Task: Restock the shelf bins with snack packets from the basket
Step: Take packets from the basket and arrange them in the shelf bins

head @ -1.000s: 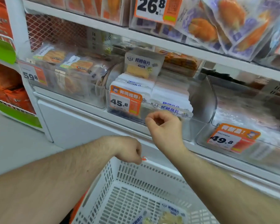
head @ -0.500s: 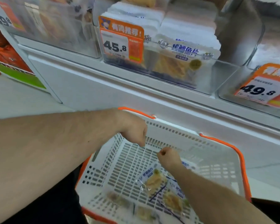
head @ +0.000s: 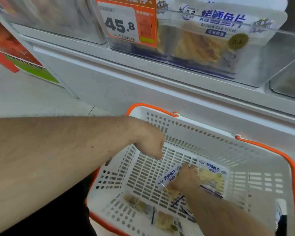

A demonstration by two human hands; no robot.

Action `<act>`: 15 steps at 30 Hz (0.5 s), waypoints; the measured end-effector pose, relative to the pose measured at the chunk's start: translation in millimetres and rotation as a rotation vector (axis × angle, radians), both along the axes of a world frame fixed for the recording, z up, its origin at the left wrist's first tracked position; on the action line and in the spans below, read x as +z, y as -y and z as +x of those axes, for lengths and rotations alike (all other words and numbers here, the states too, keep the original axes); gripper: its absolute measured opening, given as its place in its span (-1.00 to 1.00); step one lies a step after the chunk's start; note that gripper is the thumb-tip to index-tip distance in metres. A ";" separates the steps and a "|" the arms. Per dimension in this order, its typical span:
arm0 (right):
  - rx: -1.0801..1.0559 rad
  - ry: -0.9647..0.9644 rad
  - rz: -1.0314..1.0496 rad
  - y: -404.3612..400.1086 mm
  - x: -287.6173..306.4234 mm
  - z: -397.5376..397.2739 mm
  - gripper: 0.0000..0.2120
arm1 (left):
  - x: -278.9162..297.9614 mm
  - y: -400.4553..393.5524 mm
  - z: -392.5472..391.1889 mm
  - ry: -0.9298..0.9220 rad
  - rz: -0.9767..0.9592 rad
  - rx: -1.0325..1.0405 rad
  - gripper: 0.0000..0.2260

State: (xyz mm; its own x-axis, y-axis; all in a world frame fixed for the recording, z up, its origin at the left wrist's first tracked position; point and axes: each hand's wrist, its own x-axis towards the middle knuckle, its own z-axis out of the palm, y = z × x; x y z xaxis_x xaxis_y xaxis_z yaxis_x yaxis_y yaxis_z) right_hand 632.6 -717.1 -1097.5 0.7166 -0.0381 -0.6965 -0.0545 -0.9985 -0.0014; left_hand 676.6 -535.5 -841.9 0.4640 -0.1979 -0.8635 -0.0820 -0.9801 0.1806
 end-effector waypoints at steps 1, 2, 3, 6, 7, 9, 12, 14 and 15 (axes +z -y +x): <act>0.008 0.009 -0.012 0.4 2.5 2.0 0.04 | -0.1 -0.4 -0.3 0.001 -0.003 0.008 -0.61; 0.016 0.007 -0.024 1.5 1.8 4.2 0.06 | 0.7 -0.6 -0.7 0.004 -0.003 0.014 -0.61; 0.012 0.002 -0.019 2.6 2.3 6.4 0.07 | 1.0 -0.9 -0.8 0.009 -0.001 0.019 -0.62; -0.055 -0.056 0.119 5.7 8.4 11.5 -0.15 | 4.7 -2.2 -0.1 0.032 0.006 0.017 -0.61; -0.056 -0.079 0.169 6.8 12.1 13.2 -0.28 | 7.2 -2.9 0.4 0.045 0.003 0.018 -0.61; -0.001 -0.106 0.222 8.7 23.8 17.8 -0.50 | 15.3 -3.9 1.5 0.078 0.002 0.015 -0.61; 0.058 -0.103 0.278 8.8 46.8 24.4 -0.72 | 27.0 -7.0 2.7 0.127 0.004 0.016 -0.61; 0.011 -0.099 0.349 7.1 63.6 29.7 -0.82 | 31.8 -11.6 4.5 0.175 0.007 0.022 -0.64; -0.008 -0.087 0.370 5.8 74.2 32.5 -0.81 | 33.7 -14.8 5.8 0.202 0.005 0.022 -0.67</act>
